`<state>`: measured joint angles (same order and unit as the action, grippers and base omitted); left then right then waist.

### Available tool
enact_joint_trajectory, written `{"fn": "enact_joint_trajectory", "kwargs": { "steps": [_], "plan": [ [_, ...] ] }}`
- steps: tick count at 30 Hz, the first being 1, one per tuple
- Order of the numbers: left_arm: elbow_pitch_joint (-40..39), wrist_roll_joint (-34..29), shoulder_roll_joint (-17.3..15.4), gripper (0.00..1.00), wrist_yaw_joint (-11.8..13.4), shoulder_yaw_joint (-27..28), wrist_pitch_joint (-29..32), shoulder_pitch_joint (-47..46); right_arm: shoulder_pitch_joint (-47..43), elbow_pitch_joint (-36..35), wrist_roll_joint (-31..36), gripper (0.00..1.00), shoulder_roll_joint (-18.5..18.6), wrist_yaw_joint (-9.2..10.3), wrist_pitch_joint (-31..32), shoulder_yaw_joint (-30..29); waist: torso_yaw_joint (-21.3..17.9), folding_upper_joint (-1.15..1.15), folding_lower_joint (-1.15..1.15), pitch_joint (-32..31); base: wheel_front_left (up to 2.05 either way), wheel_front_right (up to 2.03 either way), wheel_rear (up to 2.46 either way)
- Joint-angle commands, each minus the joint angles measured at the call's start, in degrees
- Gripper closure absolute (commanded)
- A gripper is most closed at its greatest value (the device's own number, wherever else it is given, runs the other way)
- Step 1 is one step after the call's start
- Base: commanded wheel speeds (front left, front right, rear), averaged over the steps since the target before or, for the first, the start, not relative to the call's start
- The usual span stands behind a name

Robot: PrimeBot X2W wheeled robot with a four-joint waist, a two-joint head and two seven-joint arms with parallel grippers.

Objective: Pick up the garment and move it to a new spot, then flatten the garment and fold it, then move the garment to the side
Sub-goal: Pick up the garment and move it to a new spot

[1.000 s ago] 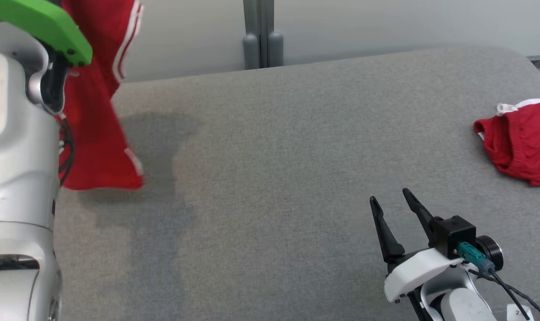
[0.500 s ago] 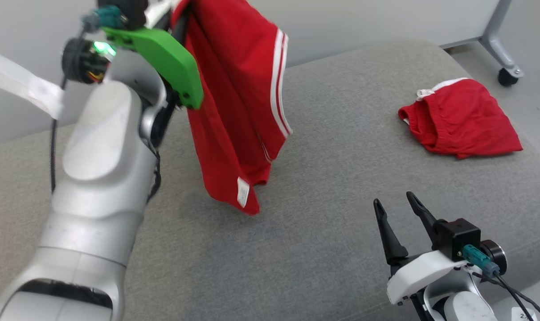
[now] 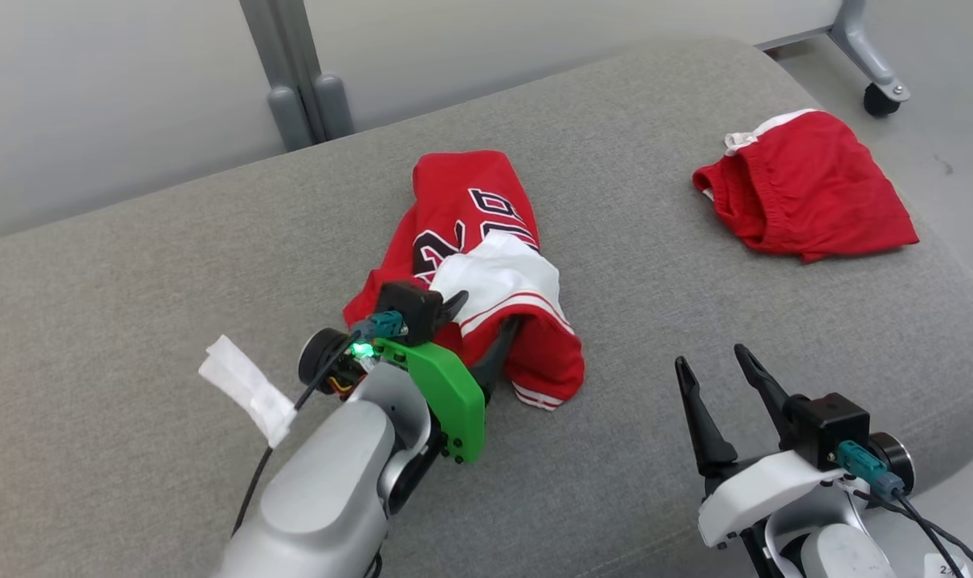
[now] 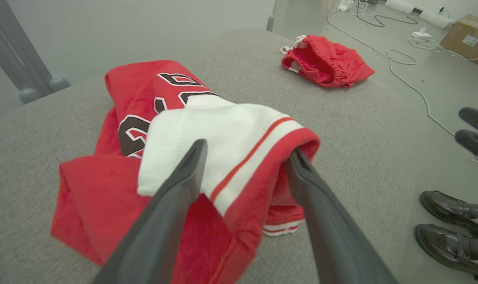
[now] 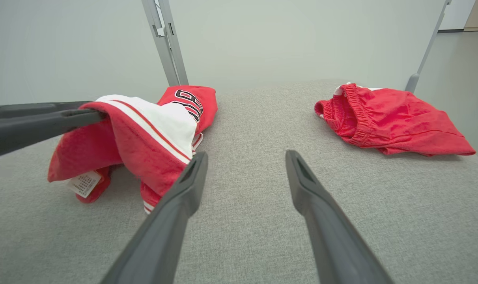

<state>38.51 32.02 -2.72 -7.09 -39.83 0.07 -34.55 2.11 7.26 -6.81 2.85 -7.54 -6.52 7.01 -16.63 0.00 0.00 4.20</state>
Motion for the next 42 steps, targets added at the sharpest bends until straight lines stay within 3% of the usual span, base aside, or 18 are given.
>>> {"fn": "enact_joint_trajectory", "kwargs": {
  "steps": [1, 6, 12, 18, 28, 42],
  "plan": [
    [-0.94, 0.35, -0.36, 0.00, 0.20, -0.29, -1.48, 1.38, 0.10, 0.07, 0.10, 0.00, 0.08, 0.10, -0.31, 0.00, 1.99, 0.00, 0.00, -1.32, 0.00, 0.00, 0.00],
    [-5.68, 3.22, -0.94, 0.00, 0.41, 1.12, -8.16, 6.30, -1.20, -0.25, 0.62, 0.00, 0.10, 0.10, 0.08, -1.17, 5.67, 0.00, 0.00, -3.22, 0.00, 0.00, 0.00],
    [-13.92, 3.59, -6.10, 0.00, 2.48, 5.85, -14.08, 12.52, -2.60, -1.62, 0.85, 0.00, 0.11, 0.10, 0.61, -2.74, 10.26, 0.00, 0.00, -4.44, 0.00, 0.00, 0.00],
    [-24.00, 1.37, -9.96, 0.00, 4.78, 13.91, -15.26, 20.18, -3.22, -2.26, 0.76, 0.00, 0.11, 0.10, 0.89, -3.79, 13.51, 0.00, 0.00, -5.13, 0.00, 0.00, 0.00],
    [-31.27, -4.34, -8.69, 0.00, 4.46, 28.26, -15.24, 33.14, -4.62, -2.57, 0.93, 0.00, 0.10, 0.10, 1.29, -5.83, 16.69, 0.00, 0.00, -6.37, 0.00, 0.00, 0.00],
    [-27.72, -7.65, -6.13, 0.00, 2.61, 34.72, -15.19, 38.56, -5.25, -2.61, 1.05, 0.00, 0.10, 0.10, 2.23, -5.93, 17.77, 0.00, 0.00, -6.58, 0.00, 0.00, 0.00]
  ]
}}
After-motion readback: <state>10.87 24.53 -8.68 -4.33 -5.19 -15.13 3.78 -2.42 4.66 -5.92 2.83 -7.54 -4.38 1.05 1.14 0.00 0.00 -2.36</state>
